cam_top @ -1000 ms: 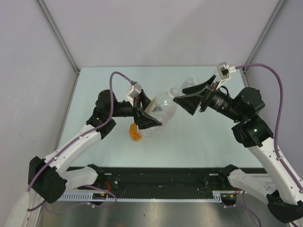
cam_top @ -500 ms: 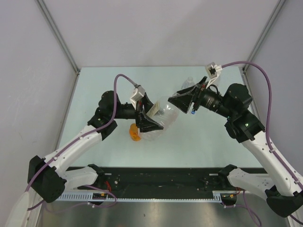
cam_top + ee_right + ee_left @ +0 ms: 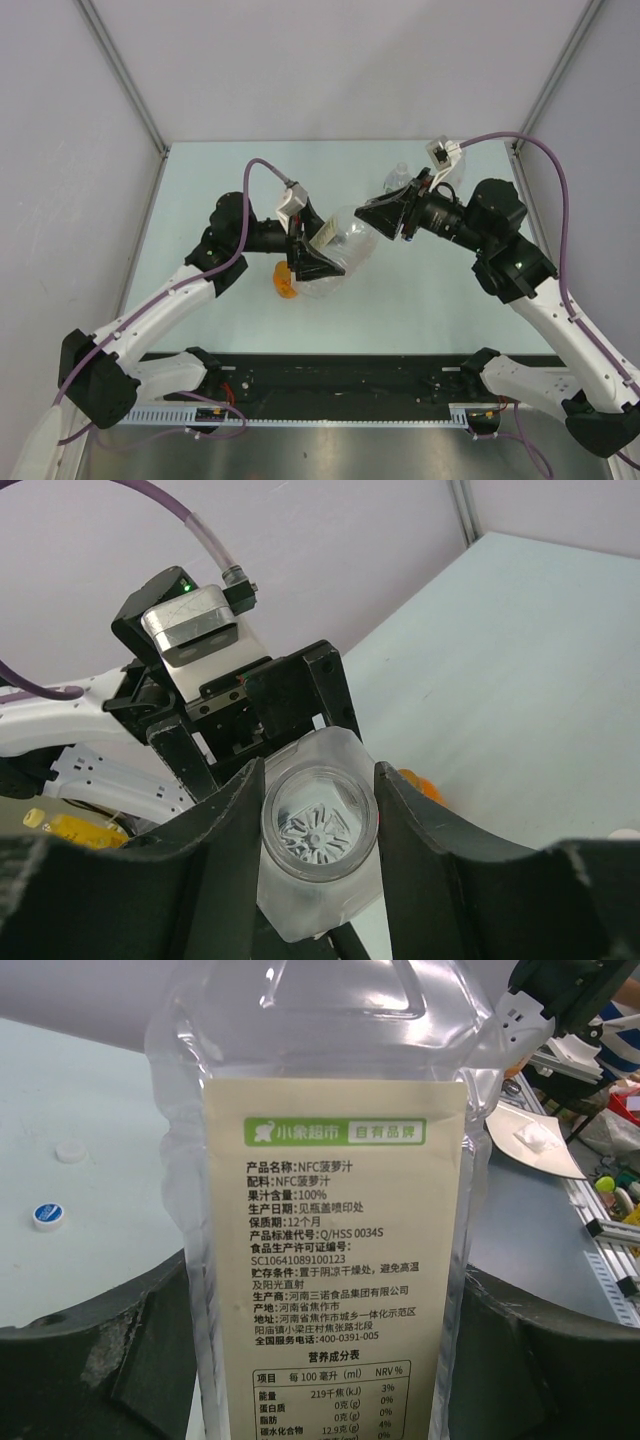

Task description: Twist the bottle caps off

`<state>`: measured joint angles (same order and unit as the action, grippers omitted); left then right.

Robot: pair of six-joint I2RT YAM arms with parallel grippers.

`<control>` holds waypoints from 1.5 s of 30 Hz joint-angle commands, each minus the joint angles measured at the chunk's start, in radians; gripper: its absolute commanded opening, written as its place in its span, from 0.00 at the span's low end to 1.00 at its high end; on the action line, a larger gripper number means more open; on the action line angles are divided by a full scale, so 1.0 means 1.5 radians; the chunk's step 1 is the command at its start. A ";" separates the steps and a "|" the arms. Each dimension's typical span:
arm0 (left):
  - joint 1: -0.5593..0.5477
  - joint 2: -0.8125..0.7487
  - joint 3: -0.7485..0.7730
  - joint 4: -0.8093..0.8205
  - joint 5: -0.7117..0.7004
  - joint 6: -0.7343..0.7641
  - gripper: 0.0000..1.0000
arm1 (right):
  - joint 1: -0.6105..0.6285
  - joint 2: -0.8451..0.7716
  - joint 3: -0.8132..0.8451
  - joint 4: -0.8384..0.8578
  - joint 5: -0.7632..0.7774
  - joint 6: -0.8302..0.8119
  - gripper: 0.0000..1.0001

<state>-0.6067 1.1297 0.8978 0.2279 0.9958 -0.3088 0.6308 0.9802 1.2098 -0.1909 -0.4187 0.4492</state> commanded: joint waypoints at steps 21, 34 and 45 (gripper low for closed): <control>-0.003 -0.076 0.064 -0.116 -0.324 0.050 1.00 | -0.003 -0.036 -0.004 0.020 0.037 -0.022 0.00; -0.002 -0.307 0.030 -0.239 -0.755 0.105 1.00 | -0.007 0.048 0.044 0.089 0.259 -0.053 0.00; -0.002 -0.308 0.019 -0.292 -0.903 0.086 1.00 | 0.063 0.271 0.095 0.254 0.499 -0.208 0.00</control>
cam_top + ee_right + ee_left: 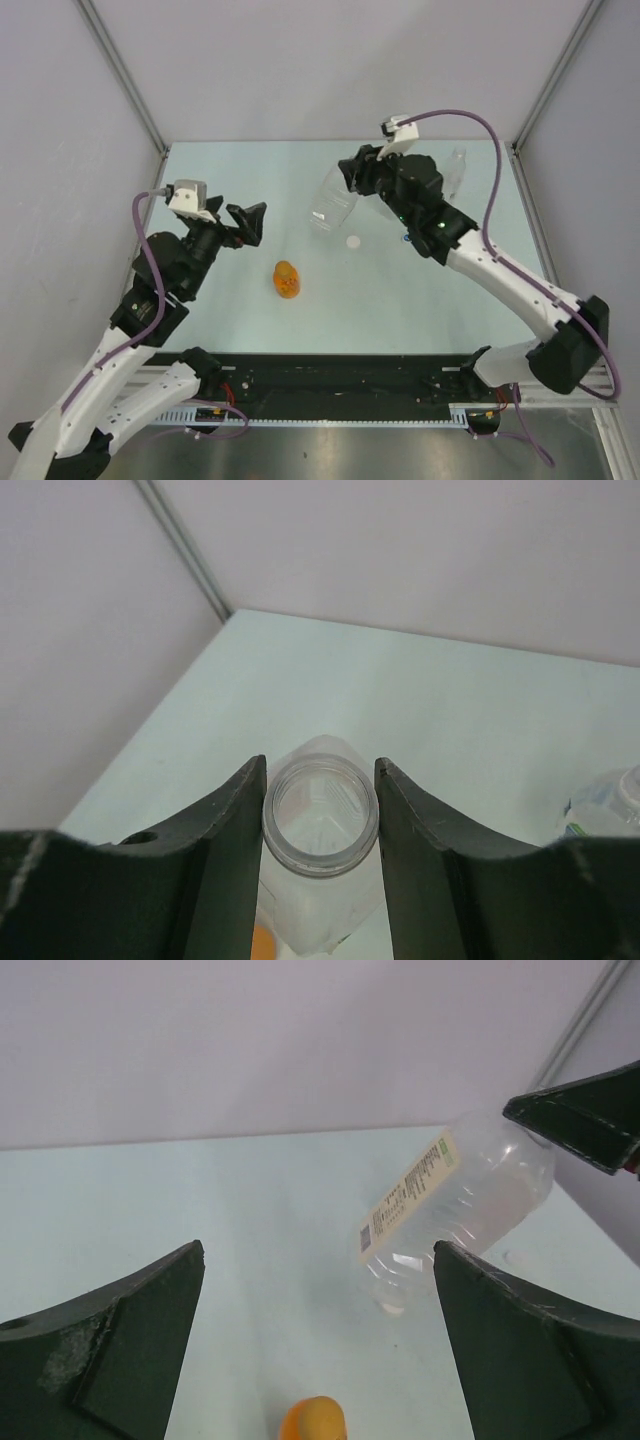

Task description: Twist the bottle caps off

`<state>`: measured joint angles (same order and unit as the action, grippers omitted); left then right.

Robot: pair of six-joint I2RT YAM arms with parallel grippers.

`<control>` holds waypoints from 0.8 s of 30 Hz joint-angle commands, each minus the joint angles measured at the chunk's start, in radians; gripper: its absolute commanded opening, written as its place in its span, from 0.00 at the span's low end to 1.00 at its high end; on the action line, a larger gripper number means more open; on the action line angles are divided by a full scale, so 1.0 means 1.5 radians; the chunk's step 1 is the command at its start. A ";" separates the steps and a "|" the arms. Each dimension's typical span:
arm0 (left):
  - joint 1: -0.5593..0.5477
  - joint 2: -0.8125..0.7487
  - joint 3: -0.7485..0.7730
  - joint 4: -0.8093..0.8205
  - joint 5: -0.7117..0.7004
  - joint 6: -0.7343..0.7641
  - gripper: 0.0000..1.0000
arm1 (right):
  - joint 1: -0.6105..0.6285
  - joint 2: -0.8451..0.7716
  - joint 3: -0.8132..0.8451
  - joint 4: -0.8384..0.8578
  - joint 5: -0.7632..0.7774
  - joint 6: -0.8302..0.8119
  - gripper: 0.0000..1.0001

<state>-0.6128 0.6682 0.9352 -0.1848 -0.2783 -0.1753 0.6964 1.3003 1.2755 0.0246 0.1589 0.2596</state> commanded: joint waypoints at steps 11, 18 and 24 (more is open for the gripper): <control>0.003 -0.041 -0.026 -0.023 -0.089 0.026 1.00 | 0.041 0.317 0.218 0.164 0.262 -0.228 0.00; 0.002 -0.051 -0.047 -0.030 -0.077 0.021 1.00 | 0.027 0.436 0.332 0.109 0.283 -0.226 0.00; 0.003 -0.066 -0.071 -0.012 -0.076 0.026 1.00 | -0.006 0.487 0.379 0.044 0.264 -0.161 0.00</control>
<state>-0.6128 0.5896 0.8436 -0.2279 -0.3893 -0.1623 0.7219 2.0033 1.7668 0.1196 0.5346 -0.0368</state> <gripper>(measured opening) 0.996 0.478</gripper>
